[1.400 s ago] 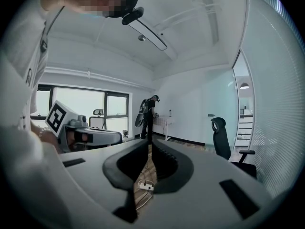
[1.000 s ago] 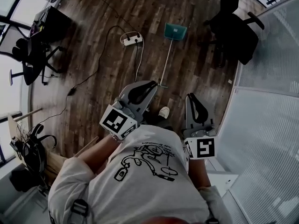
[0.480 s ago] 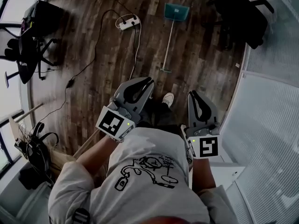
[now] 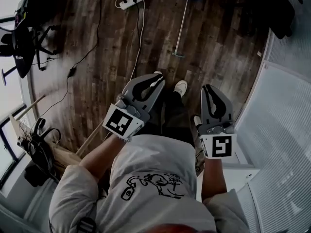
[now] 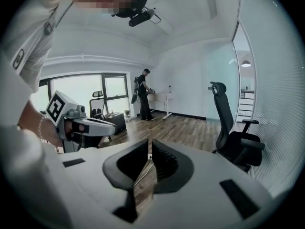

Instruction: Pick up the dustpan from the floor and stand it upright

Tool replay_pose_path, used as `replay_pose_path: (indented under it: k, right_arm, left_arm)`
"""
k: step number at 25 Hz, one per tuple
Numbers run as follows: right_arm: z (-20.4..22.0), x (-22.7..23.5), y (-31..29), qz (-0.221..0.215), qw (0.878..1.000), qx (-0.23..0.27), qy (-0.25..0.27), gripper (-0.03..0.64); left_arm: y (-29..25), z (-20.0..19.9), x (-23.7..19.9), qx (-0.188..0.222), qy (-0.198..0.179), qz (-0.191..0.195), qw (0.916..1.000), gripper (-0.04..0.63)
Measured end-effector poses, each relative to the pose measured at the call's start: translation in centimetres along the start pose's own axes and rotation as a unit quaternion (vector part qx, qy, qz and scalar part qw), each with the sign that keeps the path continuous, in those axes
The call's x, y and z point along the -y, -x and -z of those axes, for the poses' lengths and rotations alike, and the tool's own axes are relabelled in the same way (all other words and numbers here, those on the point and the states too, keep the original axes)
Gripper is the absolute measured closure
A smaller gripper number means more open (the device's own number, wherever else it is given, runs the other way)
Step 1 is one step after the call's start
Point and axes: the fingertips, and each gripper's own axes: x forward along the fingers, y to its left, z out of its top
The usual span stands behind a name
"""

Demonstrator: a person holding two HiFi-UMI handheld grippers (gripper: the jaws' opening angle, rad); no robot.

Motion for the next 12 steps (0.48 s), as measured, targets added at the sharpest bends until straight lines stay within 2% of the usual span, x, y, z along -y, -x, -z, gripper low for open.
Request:
replay_pose_path:
  k: [4, 8, 12]
  right_arm:
    - [2.8, 0.8, -1.2, -0.002, 1.000, -0.004, 0.021, 0.596]
    - [6.3, 1.4, -2.9, -0.002, 1.000, -0.021, -0.001, 0.595]
    - [10.3, 1.4, -4.5, -0.009, 1.000, -0.030, 0.002, 0.595]
  left_arm:
    - [-1.6, 2.7, -1.1, -0.010, -0.004, 0.000, 0.9999, 0.569]
    - [-3.5, 5.6, -2.4, -0.018, -0.012, 0.002, 0.9998, 0.569]
    - [-4.7, 9.0, -3.5, -0.030, -0.021, 0.012, 0.9992, 0.569]
